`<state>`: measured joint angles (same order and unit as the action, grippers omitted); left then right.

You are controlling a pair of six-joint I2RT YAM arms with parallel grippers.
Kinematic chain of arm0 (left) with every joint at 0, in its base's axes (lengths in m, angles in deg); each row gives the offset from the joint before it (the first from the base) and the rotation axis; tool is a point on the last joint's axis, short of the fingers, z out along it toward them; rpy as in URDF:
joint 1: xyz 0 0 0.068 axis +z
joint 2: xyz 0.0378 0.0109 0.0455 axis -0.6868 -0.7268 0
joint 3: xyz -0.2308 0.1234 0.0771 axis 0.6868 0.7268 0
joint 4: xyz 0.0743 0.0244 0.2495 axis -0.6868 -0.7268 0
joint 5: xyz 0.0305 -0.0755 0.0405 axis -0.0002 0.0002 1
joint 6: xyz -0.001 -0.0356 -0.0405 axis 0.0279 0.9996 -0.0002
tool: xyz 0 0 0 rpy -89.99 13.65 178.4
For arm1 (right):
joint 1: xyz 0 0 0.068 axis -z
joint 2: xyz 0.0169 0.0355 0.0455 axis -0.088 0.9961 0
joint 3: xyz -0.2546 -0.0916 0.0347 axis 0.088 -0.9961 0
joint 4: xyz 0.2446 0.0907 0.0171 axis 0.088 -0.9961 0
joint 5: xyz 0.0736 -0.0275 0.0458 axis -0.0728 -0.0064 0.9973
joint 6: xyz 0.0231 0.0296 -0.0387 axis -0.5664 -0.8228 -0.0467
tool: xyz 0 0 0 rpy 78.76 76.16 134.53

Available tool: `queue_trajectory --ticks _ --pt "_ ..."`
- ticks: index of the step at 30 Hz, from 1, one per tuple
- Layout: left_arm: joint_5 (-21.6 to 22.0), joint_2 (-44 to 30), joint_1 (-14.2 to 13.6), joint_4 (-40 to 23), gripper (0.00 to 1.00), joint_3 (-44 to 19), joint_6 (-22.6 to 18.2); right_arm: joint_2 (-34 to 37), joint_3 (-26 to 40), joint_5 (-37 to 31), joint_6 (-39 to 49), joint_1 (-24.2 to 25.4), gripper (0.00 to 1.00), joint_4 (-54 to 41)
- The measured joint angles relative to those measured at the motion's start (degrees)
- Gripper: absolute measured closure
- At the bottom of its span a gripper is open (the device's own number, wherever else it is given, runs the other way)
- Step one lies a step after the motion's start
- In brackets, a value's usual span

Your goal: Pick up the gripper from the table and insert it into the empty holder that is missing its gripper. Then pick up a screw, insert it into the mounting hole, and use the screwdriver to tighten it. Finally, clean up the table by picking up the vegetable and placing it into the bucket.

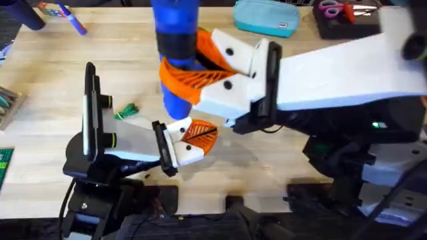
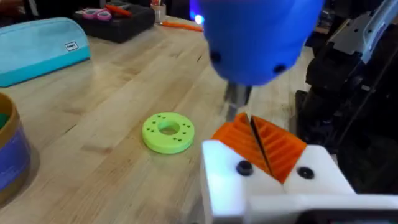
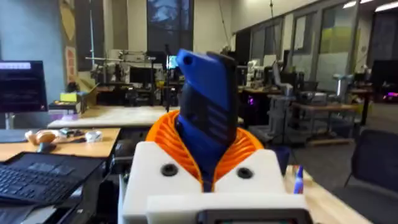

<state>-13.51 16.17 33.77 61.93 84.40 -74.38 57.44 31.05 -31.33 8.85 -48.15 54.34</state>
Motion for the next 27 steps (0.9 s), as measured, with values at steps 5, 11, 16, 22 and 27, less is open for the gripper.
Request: queue_trajectory --ticks 5,11,16,22,27 --pt "0.02 0.0 0.0 0.0 0.988 0.0 0.0 0.0 0.15 -0.1 -0.02 0.95 0.956 0.79" --pt "0.02 0.0 0.0 0.0 0.988 0.0 0.0 0.0 0.55 -0.06 -0.02 2.24 0.957 -1.59" --pt "0.02 0.0 0.0 0.02 0.988 0.0 0.0 0.0 0.92 -2.11 0.02 5.25 0.957 -7.22" --pt "0.02 0.0 0.0 0.02 0.988 0.0 0.0 0.02 0.94 -4.34 -0.11 9.95 0.956 -12.74" --pt "0.02 0.0 0.0 0.0 0.988 0.0 0.0 0.0 0.98 -2.67 -2.56 10.24 0.956 -10.56"
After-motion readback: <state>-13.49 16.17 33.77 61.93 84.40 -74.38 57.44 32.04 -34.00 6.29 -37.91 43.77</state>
